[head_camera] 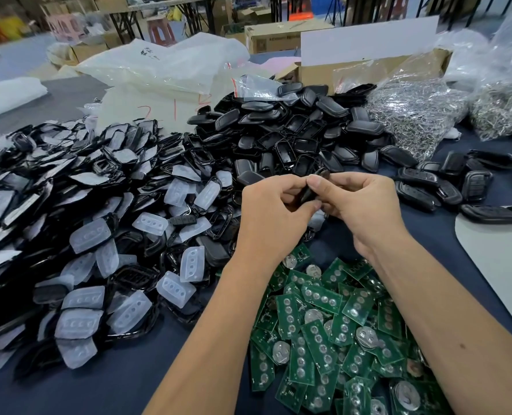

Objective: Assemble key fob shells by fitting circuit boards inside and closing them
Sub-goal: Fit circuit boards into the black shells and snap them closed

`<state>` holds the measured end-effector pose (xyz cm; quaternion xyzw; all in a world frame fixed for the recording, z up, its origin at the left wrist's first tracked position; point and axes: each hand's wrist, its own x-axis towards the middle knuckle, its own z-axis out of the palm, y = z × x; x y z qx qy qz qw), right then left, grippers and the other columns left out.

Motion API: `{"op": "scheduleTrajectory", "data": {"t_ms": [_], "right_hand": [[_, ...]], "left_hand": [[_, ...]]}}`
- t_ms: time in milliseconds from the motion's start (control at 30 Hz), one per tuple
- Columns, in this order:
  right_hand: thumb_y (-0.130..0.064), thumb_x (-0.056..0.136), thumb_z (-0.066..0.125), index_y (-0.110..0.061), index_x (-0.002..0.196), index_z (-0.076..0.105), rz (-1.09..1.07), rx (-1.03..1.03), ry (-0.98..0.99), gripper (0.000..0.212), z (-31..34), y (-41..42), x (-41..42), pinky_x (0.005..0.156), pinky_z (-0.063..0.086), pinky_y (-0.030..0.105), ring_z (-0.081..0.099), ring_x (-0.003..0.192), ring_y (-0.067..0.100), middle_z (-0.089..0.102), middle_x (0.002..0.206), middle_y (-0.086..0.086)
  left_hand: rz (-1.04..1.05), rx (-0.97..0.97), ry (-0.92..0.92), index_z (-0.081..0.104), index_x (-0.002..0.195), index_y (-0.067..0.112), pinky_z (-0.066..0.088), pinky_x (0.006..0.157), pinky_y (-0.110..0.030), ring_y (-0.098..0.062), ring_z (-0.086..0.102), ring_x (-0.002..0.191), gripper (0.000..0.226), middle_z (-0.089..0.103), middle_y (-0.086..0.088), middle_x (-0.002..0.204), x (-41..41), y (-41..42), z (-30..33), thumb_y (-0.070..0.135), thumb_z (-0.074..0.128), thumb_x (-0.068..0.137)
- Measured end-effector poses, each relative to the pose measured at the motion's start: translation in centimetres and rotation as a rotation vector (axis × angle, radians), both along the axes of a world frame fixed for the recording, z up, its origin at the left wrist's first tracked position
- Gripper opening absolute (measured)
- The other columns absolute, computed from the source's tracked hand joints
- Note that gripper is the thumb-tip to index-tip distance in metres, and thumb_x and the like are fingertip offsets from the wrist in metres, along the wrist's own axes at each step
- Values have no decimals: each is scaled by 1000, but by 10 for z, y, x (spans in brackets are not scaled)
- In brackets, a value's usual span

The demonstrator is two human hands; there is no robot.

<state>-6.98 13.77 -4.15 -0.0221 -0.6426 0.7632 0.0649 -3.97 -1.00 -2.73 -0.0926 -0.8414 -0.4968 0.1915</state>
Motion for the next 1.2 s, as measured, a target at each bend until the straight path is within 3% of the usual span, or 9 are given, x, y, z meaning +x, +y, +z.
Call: {"op": "scheduleTrajectory", "data": {"t_ms": [133,267,400,500,600,667,767,1033,1200], "right_hand": [[-63,53,95,-15,85,82,-52,100,20,59,-5,0,-1,67,62,35,72,68,22,79,82,11],[-64,57,95,-17,82,79,-61,167,27,56,-8,0,-1,70,66,48,76,65,24,78,77,8],[-60,65,92,-16,84,77,-86,284,42,50,-10,-1,0,65,66,48,75,60,22,78,74,4],[-62,68,87,-22,107,76,-15,295,73,57,-7,3,-1,65,65,44,75,68,23,78,91,2],[-38,80,88,-33,130,69,258,287,173,54,-3,15,-3,67,62,33,71,75,16,75,113,-6],[-22,80,90,-32,128,72,367,316,236,52,-3,19,-3,76,64,38,74,83,22,76,115,-4],[-14,76,92,-26,119,77,381,353,289,47,-5,19,-4,89,63,48,76,96,30,79,109,2],[-14,76,93,-26,112,80,353,292,292,41,-9,18,-5,77,65,51,76,87,41,81,98,5],[-11,77,91,-23,112,80,385,248,234,39,-8,18,-4,66,65,42,71,87,50,80,99,10]], "left_hand": [[4,41,-22,82,103,22,54,77,-13,4,68,84,27,70,24,83,-1,-2,0,10,87,79],[7,55,-50,82,98,25,59,77,-24,-4,69,81,23,74,15,83,-4,-5,-3,12,87,80],[18,100,-134,77,86,38,62,76,-33,-11,71,78,29,72,8,78,-6,-8,-6,14,89,77],[-61,335,-280,81,92,23,65,76,-40,-26,77,83,19,76,-2,79,-5,-12,-4,7,84,83],[-149,574,-406,80,100,7,63,73,-27,-24,78,84,10,79,-14,91,-4,-22,3,4,76,91],[-162,627,-454,79,102,4,61,71,-24,-23,77,84,11,78,-18,96,-4,-30,6,8,73,94],[-155,653,-508,79,97,5,61,68,-22,-22,78,82,10,79,-17,96,-5,-35,8,12,71,96],[-176,742,-596,78,102,4,61,64,-22,-21,76,71,28,79,-17,94,-6,-35,8,27,62,103],[-216,841,-651,77,100,2,63,70,-26,-23,77,81,29,77,-22,100,-7,-39,9,24,58,105]]}}
